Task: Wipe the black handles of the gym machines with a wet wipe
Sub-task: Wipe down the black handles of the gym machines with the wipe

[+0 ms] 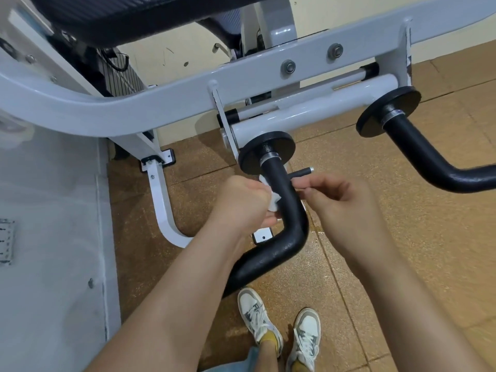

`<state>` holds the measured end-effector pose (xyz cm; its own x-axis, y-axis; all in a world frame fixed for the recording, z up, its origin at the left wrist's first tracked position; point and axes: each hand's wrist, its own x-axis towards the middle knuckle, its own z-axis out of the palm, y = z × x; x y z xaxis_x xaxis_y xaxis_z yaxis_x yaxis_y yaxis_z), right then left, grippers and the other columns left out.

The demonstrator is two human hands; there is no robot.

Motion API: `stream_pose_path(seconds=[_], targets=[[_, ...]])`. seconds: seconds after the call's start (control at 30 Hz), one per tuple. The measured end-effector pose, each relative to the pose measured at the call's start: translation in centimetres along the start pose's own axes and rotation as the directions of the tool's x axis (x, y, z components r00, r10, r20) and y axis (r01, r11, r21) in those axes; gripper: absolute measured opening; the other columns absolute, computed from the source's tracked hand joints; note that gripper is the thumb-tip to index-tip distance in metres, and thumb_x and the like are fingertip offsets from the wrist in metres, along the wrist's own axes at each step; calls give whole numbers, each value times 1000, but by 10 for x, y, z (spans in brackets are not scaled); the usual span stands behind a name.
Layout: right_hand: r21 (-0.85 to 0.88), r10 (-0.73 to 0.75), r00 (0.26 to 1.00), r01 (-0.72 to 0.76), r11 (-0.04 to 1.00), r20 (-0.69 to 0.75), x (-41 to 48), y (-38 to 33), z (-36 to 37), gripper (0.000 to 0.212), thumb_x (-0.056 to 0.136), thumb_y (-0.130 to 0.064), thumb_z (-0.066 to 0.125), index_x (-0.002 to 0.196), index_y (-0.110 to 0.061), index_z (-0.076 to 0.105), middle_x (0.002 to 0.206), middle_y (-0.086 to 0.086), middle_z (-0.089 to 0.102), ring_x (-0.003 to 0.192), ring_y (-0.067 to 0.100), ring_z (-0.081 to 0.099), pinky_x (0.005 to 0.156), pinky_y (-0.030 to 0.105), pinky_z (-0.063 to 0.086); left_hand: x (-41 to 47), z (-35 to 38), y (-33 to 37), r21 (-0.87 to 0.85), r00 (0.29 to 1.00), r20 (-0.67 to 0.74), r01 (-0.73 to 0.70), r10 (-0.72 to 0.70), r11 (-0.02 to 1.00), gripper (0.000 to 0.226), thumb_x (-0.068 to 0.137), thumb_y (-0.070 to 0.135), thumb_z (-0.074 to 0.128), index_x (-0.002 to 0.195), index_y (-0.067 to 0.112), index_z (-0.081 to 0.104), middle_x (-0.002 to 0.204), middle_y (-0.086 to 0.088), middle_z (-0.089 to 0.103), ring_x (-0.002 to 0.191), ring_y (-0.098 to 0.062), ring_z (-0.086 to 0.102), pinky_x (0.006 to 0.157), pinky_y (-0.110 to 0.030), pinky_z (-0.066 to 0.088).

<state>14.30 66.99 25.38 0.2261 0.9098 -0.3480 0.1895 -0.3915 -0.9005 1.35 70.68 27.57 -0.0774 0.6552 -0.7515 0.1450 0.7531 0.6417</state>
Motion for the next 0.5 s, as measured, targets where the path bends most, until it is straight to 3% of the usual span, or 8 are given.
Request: stream_pose_path(seconds=[0.07,0.2,0.27,0.4,0.47,0.5], targets=[[1,-5,1000,5,1000,1,-2,0,0,26,88,-3,57,84,-22,74,84,-7,75,82,9,70,80,33,57,3,-3,3,10,999,35,7,-7,1000,19,93,-2,52,79,8,61,88,-16,68,76,-22,71,56,-24,59],[-7,7,1000,-7,1000,29,-3,1,-2,24,89,-5,56,87,-21,74,86,-4,75,85,14,69,81,34,56,18,4,16,-304,992,-110,31,-67,952,7,92,-2,55,90,-2,62,91,-18,67,91,-30,70,69,-36,60],[-24,5,999,-4,1000,40,-5,1,-3,24,89,-6,55,88,-21,74,86,-2,75,85,21,69,83,43,56,12,8,10,-239,995,-97,14,-38,971,17,95,6,54,80,5,63,90,-15,70,87,-27,72,72,-38,61],[-57,-33,999,34,998,6,-11,0,-2,23,87,-5,58,89,-22,74,82,-5,75,79,19,70,78,45,57,-5,-4,-11,162,994,61,-95,86,982,19,93,19,59,80,11,69,87,-10,73,79,-19,73,77,-34,60],[-83,-58,998,58,995,5,-14,0,1,25,86,-4,58,95,-22,74,86,-7,74,82,11,70,78,40,58,-6,-5,-8,167,993,71,-107,96,980,13,90,16,63,85,6,70,89,-11,73,81,-20,73,78,-35,60],[-77,-54,999,54,996,3,-15,0,1,27,87,-4,58,100,-22,72,89,-9,74,85,7,69,80,35,58,-4,-4,-4,78,997,35,-72,70,994,10,89,11,63,84,5,69,90,-13,73,83,-23,73,80,-38,59]])
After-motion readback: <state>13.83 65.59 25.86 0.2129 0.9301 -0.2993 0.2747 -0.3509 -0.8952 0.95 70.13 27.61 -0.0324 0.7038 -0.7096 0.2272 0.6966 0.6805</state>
